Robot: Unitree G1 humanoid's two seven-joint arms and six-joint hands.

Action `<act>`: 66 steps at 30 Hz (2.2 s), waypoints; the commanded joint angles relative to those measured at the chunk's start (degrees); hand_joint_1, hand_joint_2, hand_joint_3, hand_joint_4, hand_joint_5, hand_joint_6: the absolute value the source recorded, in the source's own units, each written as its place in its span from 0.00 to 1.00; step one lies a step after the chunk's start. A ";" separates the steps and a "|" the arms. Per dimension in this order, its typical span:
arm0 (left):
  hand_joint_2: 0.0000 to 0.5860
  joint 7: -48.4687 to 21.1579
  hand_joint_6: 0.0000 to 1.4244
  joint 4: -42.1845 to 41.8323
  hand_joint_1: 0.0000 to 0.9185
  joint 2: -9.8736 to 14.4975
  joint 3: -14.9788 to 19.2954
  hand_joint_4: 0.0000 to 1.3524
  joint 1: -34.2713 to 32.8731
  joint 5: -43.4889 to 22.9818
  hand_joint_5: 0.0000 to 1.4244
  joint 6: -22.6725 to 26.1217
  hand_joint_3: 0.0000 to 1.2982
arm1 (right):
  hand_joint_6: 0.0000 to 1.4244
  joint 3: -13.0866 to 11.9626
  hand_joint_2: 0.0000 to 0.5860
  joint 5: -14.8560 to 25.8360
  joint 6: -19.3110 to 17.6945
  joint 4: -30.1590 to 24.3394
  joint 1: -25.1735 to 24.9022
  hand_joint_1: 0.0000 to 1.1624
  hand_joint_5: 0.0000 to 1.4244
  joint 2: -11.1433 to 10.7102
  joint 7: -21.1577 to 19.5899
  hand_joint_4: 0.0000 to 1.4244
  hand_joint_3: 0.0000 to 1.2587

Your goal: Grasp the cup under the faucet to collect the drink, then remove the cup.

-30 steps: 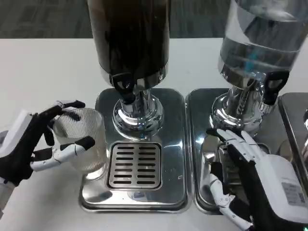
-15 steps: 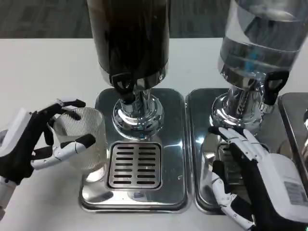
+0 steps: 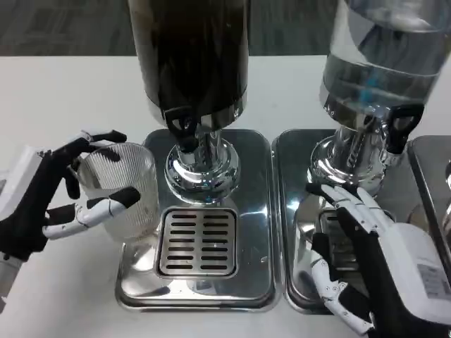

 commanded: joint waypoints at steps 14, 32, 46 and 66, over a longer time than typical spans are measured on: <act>0.35 -0.69 0.75 -0.93 0.40 -0.34 -4.09 0.40 -4.07 3.64 0.60 -1.36 0.33 | 0.12 -0.04 1.00 0.15 -0.47 -0.39 0.91 0.43 0.06 0.44 -1.11 0.12 0.17; 0.35 0.37 0.74 1.48 0.40 -2.82 -8.37 0.40 -8.27 6.60 0.60 -0.42 0.33 | 0.12 0.21 1.00 -0.48 -0.08 -0.78 2.44 0.45 0.06 1.51 -2.31 0.12 0.17; 0.35 1.52 0.72 2.86 0.39 -4.24 -11.14 0.39 -10.01 7.90 0.60 1.54 0.33 | 0.12 0.65 1.00 -1.38 0.31 -1.36 3.50 0.46 0.06 2.70 -2.34 0.12 0.17; 0.25 -1.16 0.55 2.44 0.27 -3.81 -12.57 0.30 -9.68 6.98 0.44 1.73 0.25 | 0.13 1.08 1.00 -1.09 0.72 -2.31 3.55 0.47 0.07 2.43 -1.09 0.11 0.17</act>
